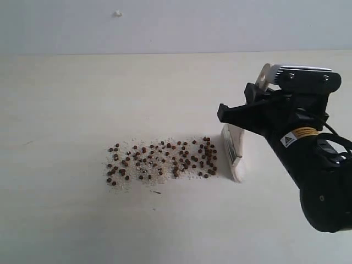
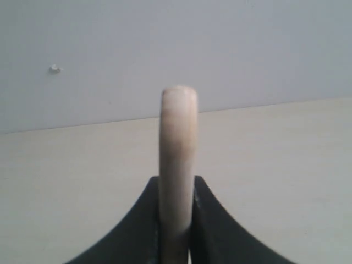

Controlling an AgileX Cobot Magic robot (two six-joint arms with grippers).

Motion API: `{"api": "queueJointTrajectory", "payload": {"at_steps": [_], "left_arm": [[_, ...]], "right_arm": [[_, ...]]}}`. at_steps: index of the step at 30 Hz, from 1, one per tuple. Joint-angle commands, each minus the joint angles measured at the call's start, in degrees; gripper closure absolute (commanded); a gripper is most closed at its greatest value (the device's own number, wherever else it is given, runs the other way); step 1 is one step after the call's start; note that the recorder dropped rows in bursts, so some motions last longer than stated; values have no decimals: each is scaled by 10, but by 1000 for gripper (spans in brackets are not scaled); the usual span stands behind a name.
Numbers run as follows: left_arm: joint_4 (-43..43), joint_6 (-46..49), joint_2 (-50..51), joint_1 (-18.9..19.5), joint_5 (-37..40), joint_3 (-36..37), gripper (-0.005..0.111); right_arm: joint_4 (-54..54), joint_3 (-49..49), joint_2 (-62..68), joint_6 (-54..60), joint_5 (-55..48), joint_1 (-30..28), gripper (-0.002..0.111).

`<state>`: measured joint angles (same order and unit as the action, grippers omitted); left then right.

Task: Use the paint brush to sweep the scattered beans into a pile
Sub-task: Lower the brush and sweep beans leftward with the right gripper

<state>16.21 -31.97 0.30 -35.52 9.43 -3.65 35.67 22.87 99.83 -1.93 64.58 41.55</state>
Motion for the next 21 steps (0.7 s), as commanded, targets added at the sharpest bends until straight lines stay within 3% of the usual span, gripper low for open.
{"api": "queueJointTrajectory", "payload": {"at_steps": [1,21], "left_arm": [[-2,3,-3,2,-5,3,107],[-2,3,-3,2,-5,3,107]], "right_arm": [[-17,14,11,-28,-19,-2,108],[-35,23,12,-92,-24,-2,108]]}}
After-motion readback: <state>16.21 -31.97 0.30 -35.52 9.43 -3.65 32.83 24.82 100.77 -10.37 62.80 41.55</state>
